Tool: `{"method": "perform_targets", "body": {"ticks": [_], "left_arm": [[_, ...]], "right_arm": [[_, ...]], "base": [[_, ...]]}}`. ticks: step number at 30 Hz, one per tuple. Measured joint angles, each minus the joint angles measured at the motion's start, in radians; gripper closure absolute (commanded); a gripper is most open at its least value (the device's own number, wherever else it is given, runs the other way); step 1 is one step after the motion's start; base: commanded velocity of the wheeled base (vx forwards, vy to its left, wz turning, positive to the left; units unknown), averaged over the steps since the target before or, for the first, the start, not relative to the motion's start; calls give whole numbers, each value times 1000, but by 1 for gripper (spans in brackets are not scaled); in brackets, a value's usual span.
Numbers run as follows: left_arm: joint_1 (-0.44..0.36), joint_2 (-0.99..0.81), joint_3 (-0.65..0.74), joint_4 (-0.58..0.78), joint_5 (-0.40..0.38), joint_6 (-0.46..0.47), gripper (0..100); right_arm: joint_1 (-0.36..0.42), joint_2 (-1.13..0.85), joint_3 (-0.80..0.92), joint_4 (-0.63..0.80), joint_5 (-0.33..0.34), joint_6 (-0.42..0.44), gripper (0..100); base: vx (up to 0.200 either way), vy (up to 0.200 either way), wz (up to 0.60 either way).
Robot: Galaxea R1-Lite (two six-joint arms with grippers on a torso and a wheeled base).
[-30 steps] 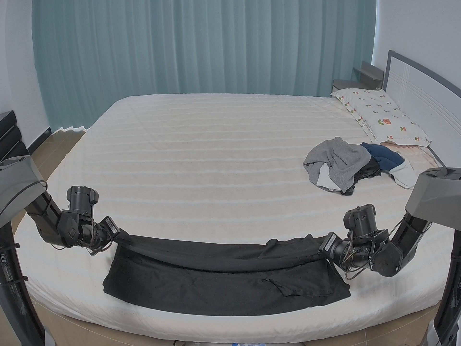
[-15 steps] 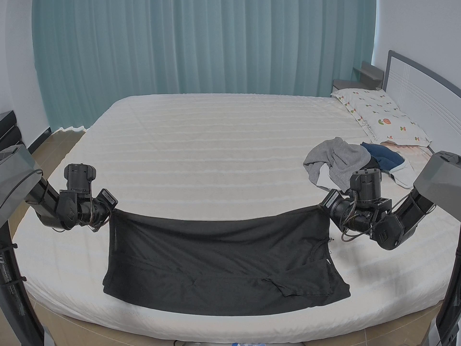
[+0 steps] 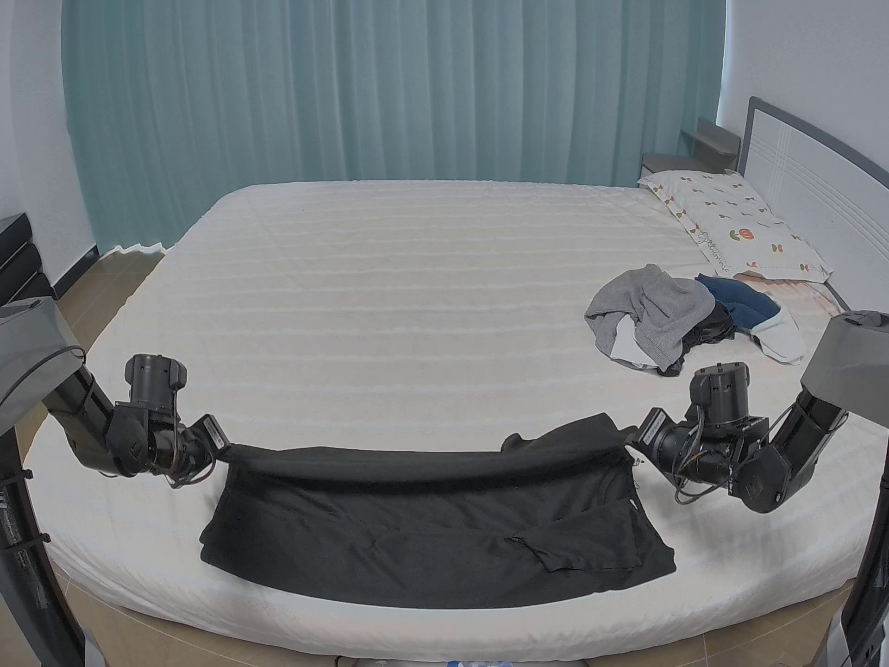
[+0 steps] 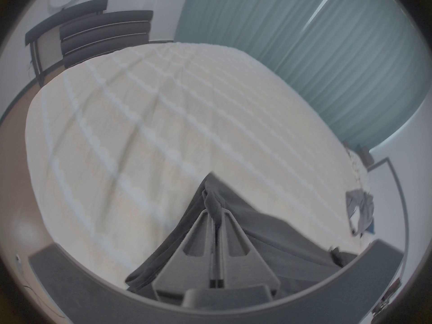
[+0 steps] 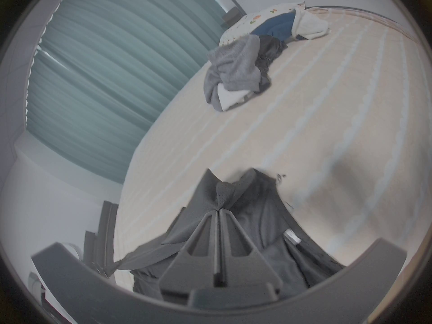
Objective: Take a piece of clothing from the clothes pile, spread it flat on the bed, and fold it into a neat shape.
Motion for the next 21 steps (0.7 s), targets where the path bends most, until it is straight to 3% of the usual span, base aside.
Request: {"method": "perform_targets", "body": {"ticks": [6,21], "left_arm": [[-11,0,64,3,5,60,100],[-33,3,126,14,9,116,100]], "right_arm": [[3,37,66,-11,6,-55,100],[2,98,88,-32,5,-86,100]], "base": [[0,0,0],[0,0,0]]}}
